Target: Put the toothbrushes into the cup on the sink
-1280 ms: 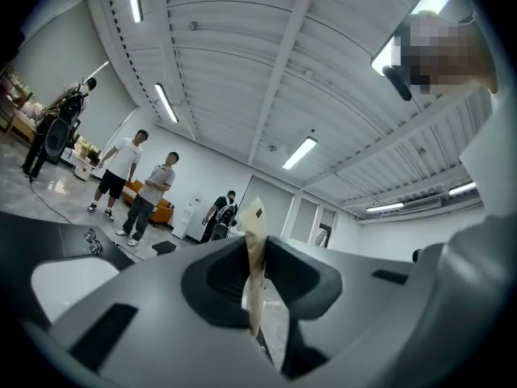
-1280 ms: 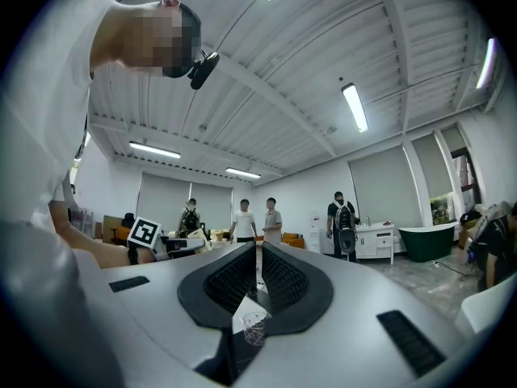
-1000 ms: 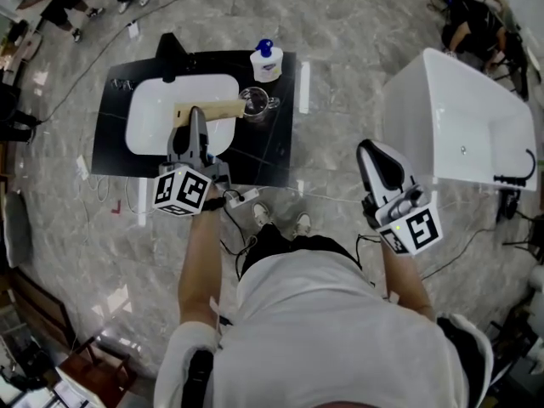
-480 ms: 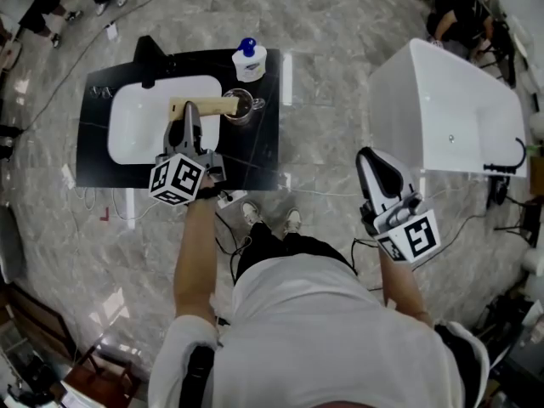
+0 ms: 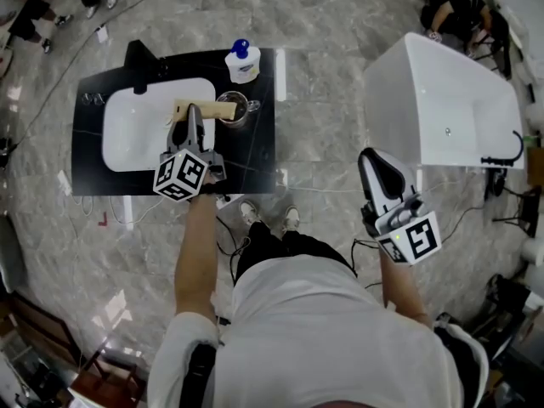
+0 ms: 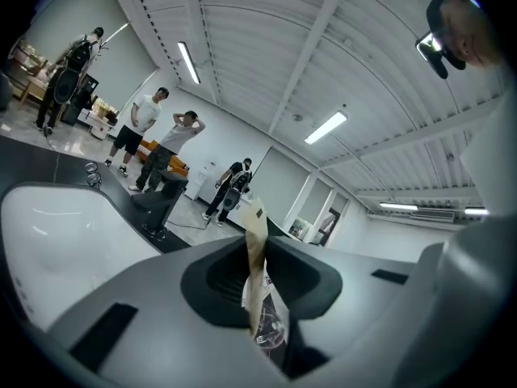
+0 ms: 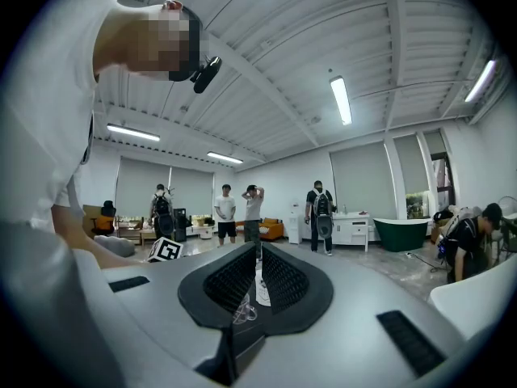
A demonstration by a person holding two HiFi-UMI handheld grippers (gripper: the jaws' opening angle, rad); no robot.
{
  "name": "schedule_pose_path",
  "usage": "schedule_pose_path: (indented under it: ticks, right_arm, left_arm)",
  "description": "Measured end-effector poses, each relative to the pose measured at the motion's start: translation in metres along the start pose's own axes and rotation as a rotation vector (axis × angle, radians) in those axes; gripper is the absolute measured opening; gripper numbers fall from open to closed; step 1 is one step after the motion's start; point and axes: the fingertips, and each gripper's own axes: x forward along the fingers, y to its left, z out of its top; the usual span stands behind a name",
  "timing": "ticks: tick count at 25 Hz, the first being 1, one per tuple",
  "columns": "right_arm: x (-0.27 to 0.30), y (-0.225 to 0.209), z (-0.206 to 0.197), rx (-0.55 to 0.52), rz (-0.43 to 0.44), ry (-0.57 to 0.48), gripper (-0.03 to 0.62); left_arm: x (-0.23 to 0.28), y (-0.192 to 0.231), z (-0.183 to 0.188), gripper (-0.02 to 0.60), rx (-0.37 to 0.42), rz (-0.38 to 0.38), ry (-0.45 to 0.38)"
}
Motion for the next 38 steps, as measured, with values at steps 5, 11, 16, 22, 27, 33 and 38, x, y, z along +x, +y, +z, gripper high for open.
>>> schedule_pose_path:
  ticks: [5, 11, 16, 22, 27, 33, 38]
  right_arm:
    - [-0.003, -0.003, -0.001, 0.0, -0.025, 0.008, 0.048]
    - [-0.002, -0.004, -0.001, 0.0, -0.04, 0.01, 0.048]
    - [-0.003, -0.006, -0.001, -0.002, -0.051, 0.015, 0.048]
    - [-0.006, -0.006, -0.002, -0.004, -0.06, 0.017, 0.048]
    - [-0.009, -0.004, -0.001, -0.003, -0.064, 0.017, 0.048]
    - [-0.01, -0.002, 0.001, -0.003, -0.056, 0.004, 0.048]
    - [-0.011, 0.004, 0.008, -0.008, -0.034, -0.019, 0.048]
  left_arm:
    - [0.007, 0.004, -0.015, 0.055, -0.015, -0.002, 0.037]
    - [0.013, 0.009, -0.027, 0.055, -0.023, 0.003, 0.07]
    - [0.014, 0.013, -0.035, 0.055, -0.016, 0.014, 0.09]
    - [0.016, 0.018, -0.042, 0.058, -0.015, 0.027, 0.106]
    - [0.015, 0.017, -0.037, 0.085, -0.014, 0.029, 0.089]
    - [0.008, 0.018, -0.024, 0.124, 0.021, 0.043, 0.068]
    - [-0.008, 0.014, -0.014, 0.124, 0.065, 0.056, 0.052]
